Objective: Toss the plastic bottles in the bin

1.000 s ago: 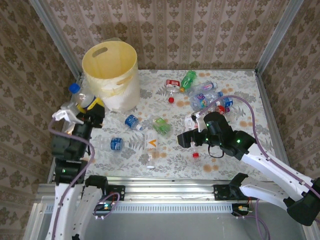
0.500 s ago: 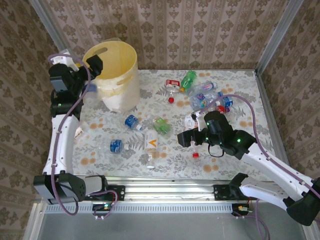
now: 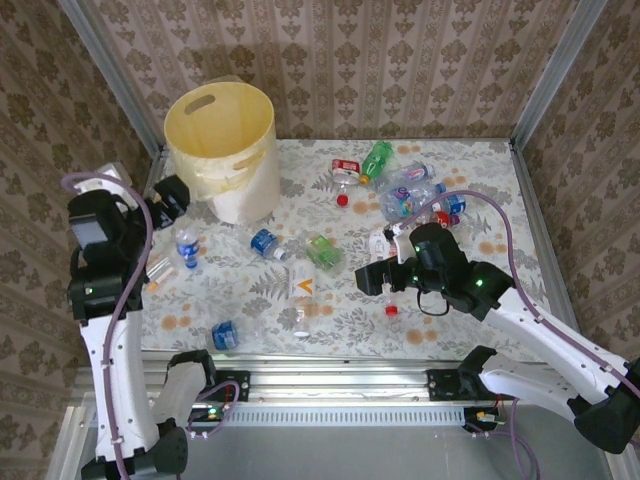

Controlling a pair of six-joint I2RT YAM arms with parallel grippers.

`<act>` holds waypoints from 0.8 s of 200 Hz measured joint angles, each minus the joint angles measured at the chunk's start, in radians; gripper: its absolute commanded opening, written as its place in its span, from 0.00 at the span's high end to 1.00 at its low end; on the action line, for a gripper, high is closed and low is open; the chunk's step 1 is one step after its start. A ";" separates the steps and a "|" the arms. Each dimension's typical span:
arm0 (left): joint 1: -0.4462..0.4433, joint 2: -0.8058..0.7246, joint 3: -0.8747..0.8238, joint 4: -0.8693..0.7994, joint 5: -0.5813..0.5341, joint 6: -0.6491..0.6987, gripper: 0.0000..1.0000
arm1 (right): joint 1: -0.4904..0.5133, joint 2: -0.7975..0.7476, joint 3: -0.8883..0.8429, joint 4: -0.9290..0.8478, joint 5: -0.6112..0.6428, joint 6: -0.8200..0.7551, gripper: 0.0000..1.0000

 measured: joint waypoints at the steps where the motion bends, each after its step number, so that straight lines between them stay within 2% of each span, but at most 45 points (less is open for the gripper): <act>1: 0.000 0.001 -0.003 -0.005 -0.001 0.000 0.00 | 0.000 0.000 0.000 0.000 0.000 0.000 0.00; 45: 0.007 0.038 -0.183 -0.187 -0.052 0.014 0.00 | -0.001 0.044 0.000 0.008 -0.008 0.003 0.00; 79: 0.005 0.076 -0.216 -0.209 -0.068 0.041 0.02 | -0.001 0.060 -0.002 0.024 -0.024 0.003 0.00; 94: -0.024 0.093 -0.232 -0.210 -0.070 0.050 0.01 | -0.001 0.061 -0.003 0.027 -0.026 0.003 0.00; 118: -0.164 0.114 -0.246 -0.230 -0.088 0.051 0.01 | -0.001 0.063 -0.009 0.027 -0.027 0.003 0.00; 160: -0.539 0.128 -0.292 -0.275 -0.171 -0.027 0.00 | -0.001 0.082 -0.010 0.027 -0.031 0.003 0.00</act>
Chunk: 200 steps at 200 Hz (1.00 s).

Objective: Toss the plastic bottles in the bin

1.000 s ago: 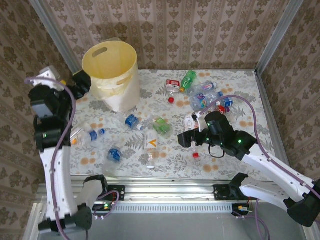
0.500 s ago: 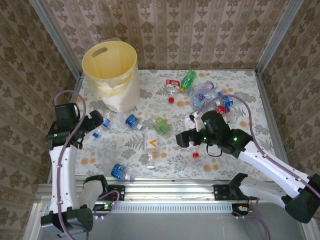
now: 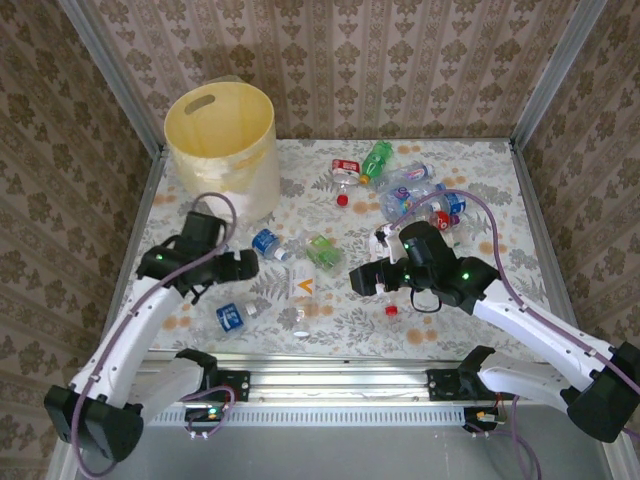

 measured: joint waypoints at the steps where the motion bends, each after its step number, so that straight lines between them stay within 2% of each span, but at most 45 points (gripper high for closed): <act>1: -0.006 0.000 -0.001 -0.002 -0.002 -0.002 0.00 | 0.000 0.000 0.000 0.000 0.000 0.000 0.00; 22: -0.119 0.014 -0.023 -0.066 -0.074 -0.055 0.00 | -0.002 0.000 -0.008 0.002 -0.008 0.000 0.00; 46: -0.135 0.029 -0.025 -0.095 -0.143 -0.090 0.00 | -0.002 0.000 -0.027 0.003 -0.021 0.000 0.00; 60: -0.090 0.050 -0.024 -0.090 -0.175 -0.085 0.00 | -0.002 0.002 -0.032 0.005 -0.023 0.000 0.00; 90: 0.113 0.164 -0.019 -0.034 -0.185 -0.005 0.00 | -0.002 0.008 -0.032 0.019 -0.030 0.000 0.00; 112: 0.223 0.242 0.006 0.016 -0.156 0.074 0.04 | -0.002 0.008 -0.032 0.019 -0.029 -0.001 0.00; 165: 0.315 0.435 0.104 0.155 -0.071 0.203 0.18 | -0.002 0.010 -0.039 0.021 -0.029 0.000 0.00; 200: 0.369 0.532 0.106 0.237 -0.011 0.220 0.20 | -0.002 0.015 -0.039 0.028 -0.032 0.000 0.00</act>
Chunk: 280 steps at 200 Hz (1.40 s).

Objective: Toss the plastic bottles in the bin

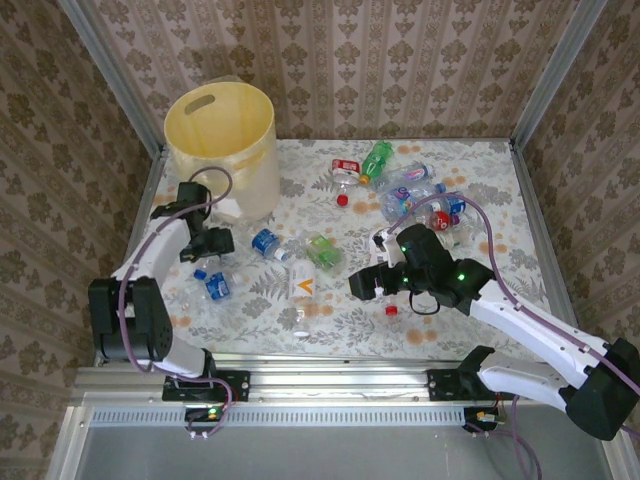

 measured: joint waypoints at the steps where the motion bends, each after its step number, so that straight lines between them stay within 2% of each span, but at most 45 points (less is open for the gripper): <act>1: 0.002 0.003 0.000 0.003 0.002 0.000 0.20 | 0.000 0.000 0.000 0.000 0.000 0.000 0.00; 53: 0.029 0.106 0.000 0.072 0.022 0.006 0.22 | 0.000 0.002 0.000 0.033 -0.014 0.004 0.00; 100: 0.034 0.169 -0.005 0.129 0.045 0.006 0.34 | 0.000 0.019 0.000 0.043 -0.021 0.016 0.00; 133: 0.032 0.164 -0.023 0.162 0.063 0.002 0.41 | 0.000 0.019 0.000 0.043 -0.023 0.019 0.00; 156: 0.031 0.145 -0.042 0.176 0.070 0.002 0.50 | 0.000 0.019 0.000 0.043 -0.025 0.019 0.00; 170: 0.024 0.126 -0.058 0.178 0.074 -0.002 0.51 | 0.000 0.019 0.000 0.043 -0.025 0.019 0.00; 202: -0.004 -0.003 -0.112 0.170 0.076 -0.024 0.50 | 0.000 0.016 0.000 0.043 -0.025 0.019 0.00; 280: -0.078 -0.557 -0.102 0.030 0.048 -0.114 0.49 | 0.000 -0.002 0.000 0.042 -0.024 0.018 0.00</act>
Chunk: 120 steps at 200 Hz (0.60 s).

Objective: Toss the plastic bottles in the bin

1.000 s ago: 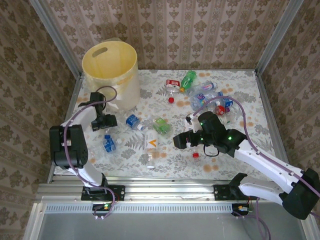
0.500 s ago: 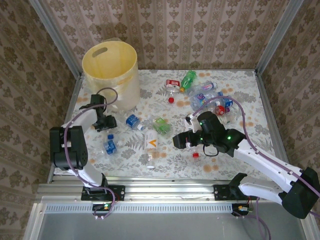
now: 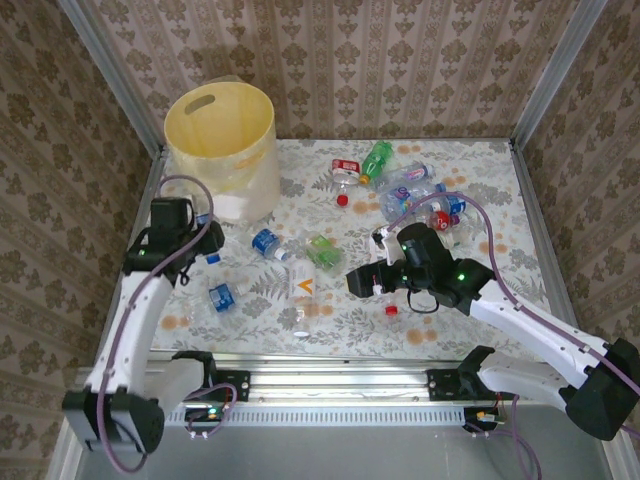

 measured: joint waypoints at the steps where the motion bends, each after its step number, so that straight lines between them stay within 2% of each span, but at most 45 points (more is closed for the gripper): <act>1: -0.002 -0.004 0.000 -0.002 0.000 -0.002 0.49 | 0.000 0.000 0.000 0.000 0.000 0.000 0.00; 37: -0.100 -0.205 0.018 -0.090 0.017 -0.088 0.50 | 0.000 0.000 0.000 0.000 0.000 0.000 0.00; 62: -0.107 -0.229 0.106 -0.107 0.040 -0.122 0.49 | 0.000 0.000 0.000 -0.003 0.000 -0.004 0.00; 82: -0.105 -0.140 0.248 -0.090 0.065 -0.124 0.49 | 0.000 0.000 0.002 -0.015 0.000 -0.008 0.00; 100: -0.084 0.016 0.436 -0.048 0.102 -0.113 0.48 | 0.000 0.000 0.005 -0.027 0.001 -0.016 0.00; 111: -0.047 0.132 0.573 -0.018 0.129 -0.106 0.45 | 0.000 0.000 0.006 -0.032 0.004 -0.019 0.00; 120: -0.009 0.225 0.675 0.010 0.145 -0.095 0.39 | 0.000 0.000 0.009 -0.037 0.005 -0.022 0.00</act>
